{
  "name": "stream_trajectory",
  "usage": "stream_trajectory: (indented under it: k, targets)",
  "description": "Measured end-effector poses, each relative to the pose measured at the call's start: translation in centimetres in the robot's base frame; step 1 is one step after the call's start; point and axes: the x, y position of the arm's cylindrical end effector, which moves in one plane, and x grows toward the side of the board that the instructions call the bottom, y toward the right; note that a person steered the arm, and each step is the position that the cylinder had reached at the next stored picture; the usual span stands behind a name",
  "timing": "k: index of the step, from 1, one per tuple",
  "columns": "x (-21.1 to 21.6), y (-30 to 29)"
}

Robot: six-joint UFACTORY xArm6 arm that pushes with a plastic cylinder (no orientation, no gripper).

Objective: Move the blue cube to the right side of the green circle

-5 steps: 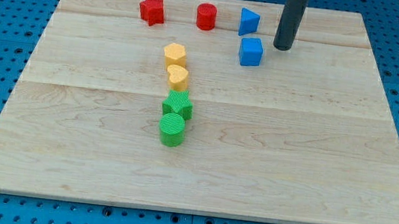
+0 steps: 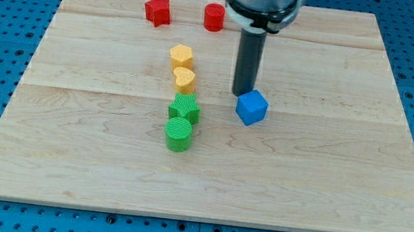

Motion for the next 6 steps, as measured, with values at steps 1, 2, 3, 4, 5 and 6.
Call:
stream_trajectory:
  k: [1,2,3,4,5,6]
  targets:
    - [4.3,2.9]
    - [4.7,4.4]
    - [6.2,2.7]
    - [6.8,0.9]
    - [3.3,2.4]
    - [-2.5,8.1]
